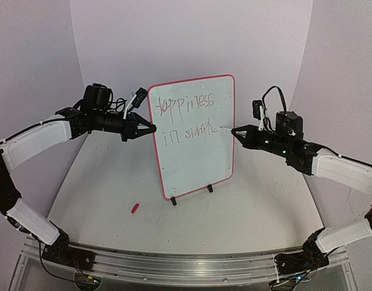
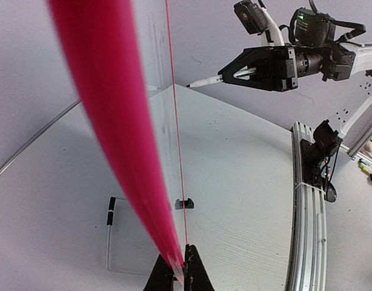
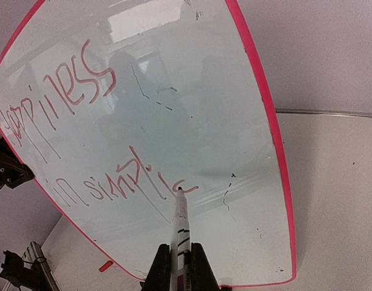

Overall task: Write a sentence on the whiteboard
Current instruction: Write on the whiteboard with the whiteboard.

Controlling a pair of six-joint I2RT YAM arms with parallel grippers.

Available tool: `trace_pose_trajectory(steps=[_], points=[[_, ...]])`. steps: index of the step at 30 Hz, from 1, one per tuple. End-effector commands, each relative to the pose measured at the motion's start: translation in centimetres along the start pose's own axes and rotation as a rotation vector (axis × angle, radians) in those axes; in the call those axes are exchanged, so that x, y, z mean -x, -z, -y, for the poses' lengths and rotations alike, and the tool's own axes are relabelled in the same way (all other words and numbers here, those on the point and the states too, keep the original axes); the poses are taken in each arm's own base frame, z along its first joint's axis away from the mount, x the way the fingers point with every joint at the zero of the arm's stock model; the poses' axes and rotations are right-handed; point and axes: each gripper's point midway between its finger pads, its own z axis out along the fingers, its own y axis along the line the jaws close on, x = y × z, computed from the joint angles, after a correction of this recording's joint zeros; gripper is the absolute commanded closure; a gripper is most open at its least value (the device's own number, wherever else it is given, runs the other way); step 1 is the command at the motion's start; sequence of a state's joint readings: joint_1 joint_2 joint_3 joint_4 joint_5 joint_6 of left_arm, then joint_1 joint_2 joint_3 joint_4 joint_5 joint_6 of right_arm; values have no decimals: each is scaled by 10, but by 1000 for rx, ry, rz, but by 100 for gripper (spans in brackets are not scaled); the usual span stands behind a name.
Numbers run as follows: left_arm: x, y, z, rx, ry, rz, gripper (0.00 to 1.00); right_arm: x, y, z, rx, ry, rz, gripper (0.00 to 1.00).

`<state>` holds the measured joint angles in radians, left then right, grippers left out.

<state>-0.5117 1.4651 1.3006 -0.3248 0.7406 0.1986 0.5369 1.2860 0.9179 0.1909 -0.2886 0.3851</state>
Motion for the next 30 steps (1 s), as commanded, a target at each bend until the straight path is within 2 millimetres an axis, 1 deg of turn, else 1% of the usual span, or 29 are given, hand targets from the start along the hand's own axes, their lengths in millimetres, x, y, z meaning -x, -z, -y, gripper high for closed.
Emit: trace_pose_trajectory(steps=[1,4,8,16,19,26,30], points=[[-60,-7,7,-15,89,-200,100,24,-4,-11,35,30,46,100],[-60,-7,7,-16,89,-201,100,26,-9,-12,43,31,46,100],[-60,-7,7,-14,88,-201,100,25,-16,-8,28,28,45,100],[-61,-7,7,-13,89,-204,100,20,-20,8,-43,3,51,100],[-61,-7,7,-15,88,-203,100,13,-21,12,-53,-10,38,100],[-60,-7,7,-15,87,-201,100,-14,-22,22,-66,-47,-18,100],[-60,-7,7,-16,87,-201,100,-19,-22,25,-73,-55,-30,100]])
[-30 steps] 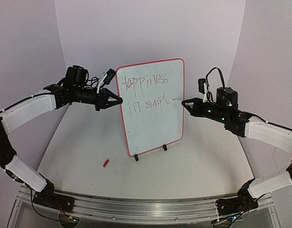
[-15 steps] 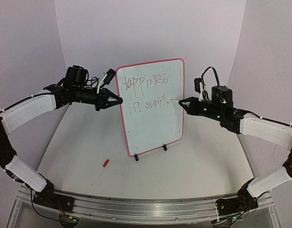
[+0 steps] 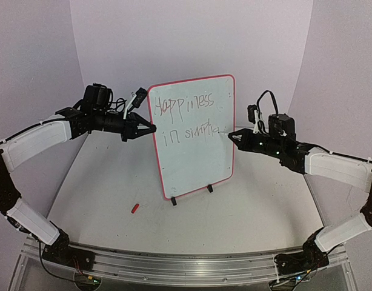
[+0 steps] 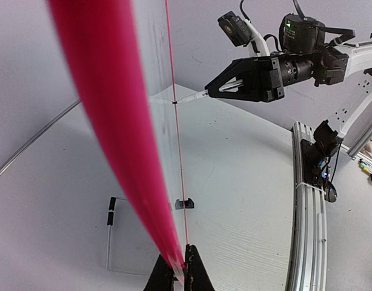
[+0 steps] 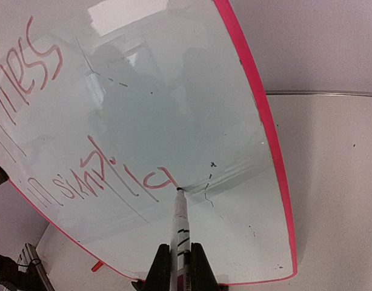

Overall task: Write a sentence on the whiteboard
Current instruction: Write on the whiteboard with the whiteboard.

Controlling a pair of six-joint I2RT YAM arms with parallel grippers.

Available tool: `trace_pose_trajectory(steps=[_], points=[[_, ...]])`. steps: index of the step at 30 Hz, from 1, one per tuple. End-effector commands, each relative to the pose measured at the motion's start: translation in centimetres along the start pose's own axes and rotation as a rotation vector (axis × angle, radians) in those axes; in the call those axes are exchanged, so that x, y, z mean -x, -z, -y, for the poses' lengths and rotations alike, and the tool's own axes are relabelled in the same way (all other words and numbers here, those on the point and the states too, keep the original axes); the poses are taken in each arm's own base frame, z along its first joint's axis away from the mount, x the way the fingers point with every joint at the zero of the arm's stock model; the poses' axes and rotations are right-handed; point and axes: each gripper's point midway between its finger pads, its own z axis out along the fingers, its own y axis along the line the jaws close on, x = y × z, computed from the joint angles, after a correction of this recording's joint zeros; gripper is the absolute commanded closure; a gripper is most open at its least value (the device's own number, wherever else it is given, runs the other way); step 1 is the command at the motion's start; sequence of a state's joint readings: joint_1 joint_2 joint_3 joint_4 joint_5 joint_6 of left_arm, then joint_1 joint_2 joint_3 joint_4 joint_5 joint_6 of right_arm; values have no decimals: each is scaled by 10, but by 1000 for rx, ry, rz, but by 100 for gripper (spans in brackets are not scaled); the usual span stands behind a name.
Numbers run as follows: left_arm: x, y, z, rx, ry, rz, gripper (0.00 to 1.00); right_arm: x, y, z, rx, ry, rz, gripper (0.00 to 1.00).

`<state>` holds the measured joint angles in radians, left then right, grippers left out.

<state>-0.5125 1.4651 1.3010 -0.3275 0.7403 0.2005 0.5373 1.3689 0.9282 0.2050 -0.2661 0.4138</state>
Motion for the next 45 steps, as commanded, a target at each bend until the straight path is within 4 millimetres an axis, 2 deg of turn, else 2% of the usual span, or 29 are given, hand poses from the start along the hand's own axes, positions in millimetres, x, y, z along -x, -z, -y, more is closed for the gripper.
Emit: trace_pose_trajectory(steps=[1,5,11,15,23,40,45], points=[[-59,-7,7,-16,87,-198,100,-2,-2,9,-28,-17,13,100],[-59,-6,8,-15,85,-197,100,4,2,3,-8,-14,26,100],[-59,-6,8,-14,85,-197,100,25,16,-28,107,15,72,100],[-58,-6,8,-14,85,-196,100,37,20,-38,124,28,108,100],[-58,-6,7,-11,85,-197,100,49,14,-37,108,44,149,100],[-59,-7,7,-17,88,-199,100,47,2,-25,62,36,153,100],[-59,-7,7,-17,87,-199,100,50,7,-28,68,39,164,100]])
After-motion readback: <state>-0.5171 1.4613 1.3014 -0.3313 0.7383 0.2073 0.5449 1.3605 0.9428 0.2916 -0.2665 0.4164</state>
